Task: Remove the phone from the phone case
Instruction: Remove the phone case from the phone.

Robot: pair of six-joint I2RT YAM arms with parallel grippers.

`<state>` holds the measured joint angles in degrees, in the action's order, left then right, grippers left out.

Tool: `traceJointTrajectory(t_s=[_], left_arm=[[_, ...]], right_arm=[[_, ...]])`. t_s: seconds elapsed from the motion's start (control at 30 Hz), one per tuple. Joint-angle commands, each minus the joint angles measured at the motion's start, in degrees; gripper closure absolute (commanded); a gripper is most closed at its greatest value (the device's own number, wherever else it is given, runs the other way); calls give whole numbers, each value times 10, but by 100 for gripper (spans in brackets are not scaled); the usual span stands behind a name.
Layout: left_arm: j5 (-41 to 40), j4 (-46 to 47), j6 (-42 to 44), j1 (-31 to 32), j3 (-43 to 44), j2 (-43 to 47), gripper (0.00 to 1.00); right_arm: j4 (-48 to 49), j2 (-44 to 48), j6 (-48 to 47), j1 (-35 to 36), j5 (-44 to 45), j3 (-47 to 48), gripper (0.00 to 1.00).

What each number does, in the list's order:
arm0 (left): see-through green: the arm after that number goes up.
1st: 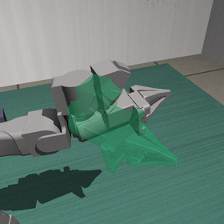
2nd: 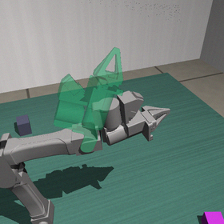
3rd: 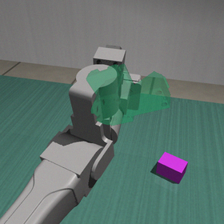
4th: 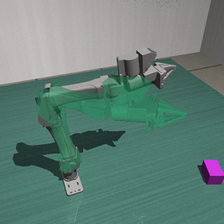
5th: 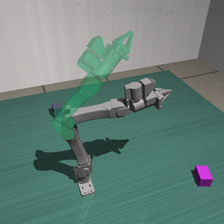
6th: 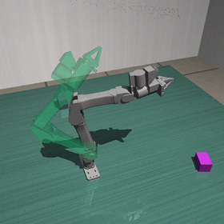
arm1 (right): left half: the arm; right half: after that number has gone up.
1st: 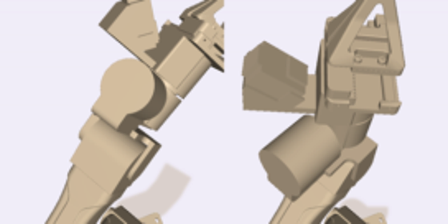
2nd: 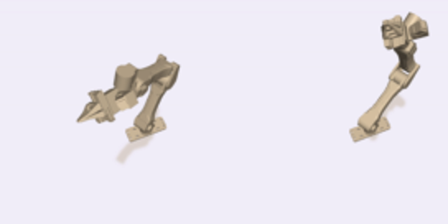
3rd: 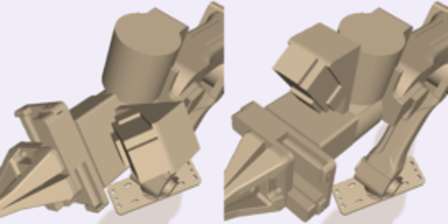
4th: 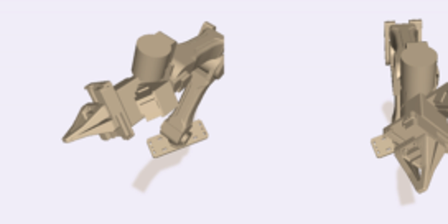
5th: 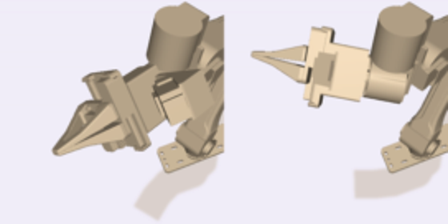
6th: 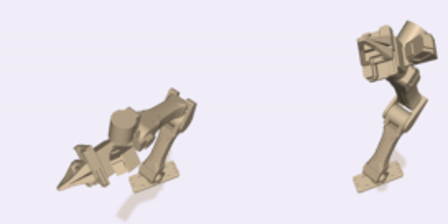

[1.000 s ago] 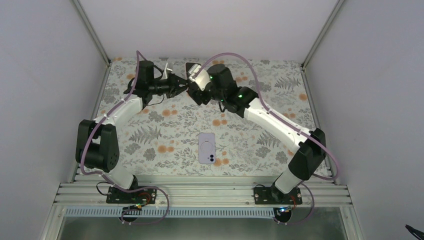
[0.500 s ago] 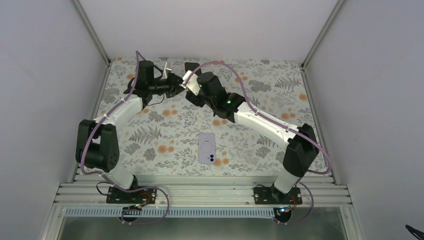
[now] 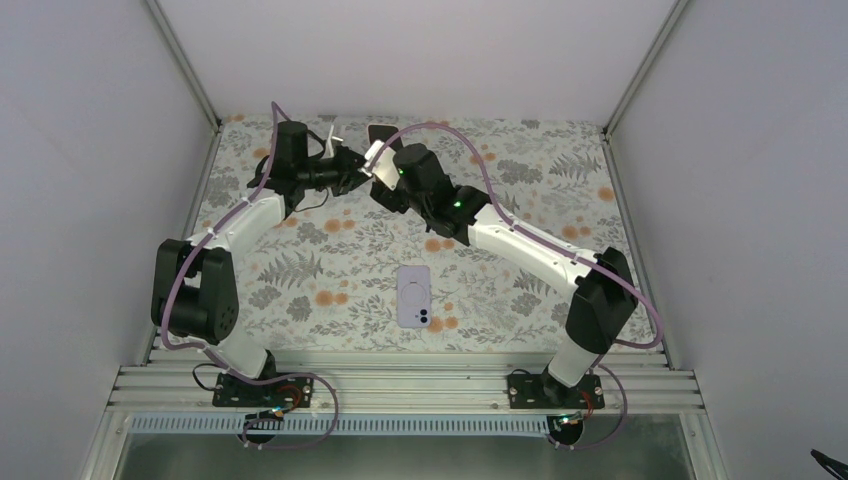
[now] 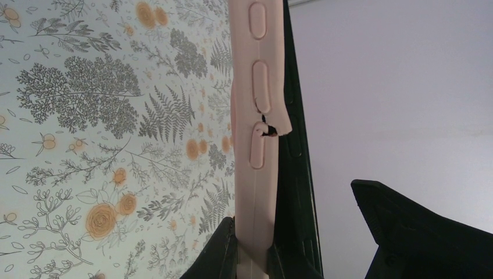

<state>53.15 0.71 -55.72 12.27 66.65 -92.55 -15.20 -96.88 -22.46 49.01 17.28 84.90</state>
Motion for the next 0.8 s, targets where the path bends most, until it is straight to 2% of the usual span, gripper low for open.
traceJointTrajectory(t_s=[0.0, 0.2, 0.43, 0.53, 0.77], left_arm=[[15, 14, 10, -3, 19, -1, 98], [14, 11, 11, -3, 20, 1, 98], [10, 8, 17, -5, 18, -1, 98], [11, 5, 18, -5, 21, -3, 98], [13, 7, 16, -5, 21, -4, 98]], right_arm=[[16, 4, 0, -7, 25, 13, 21], [24, 3, -5, -8, 32, 14, 22], [-29, 12, 25, -16, -33, 47, 17], [-23, 35, 24, -16, -38, 38, 18], [-19, 20, 22, -16, -36, 30, 19]])
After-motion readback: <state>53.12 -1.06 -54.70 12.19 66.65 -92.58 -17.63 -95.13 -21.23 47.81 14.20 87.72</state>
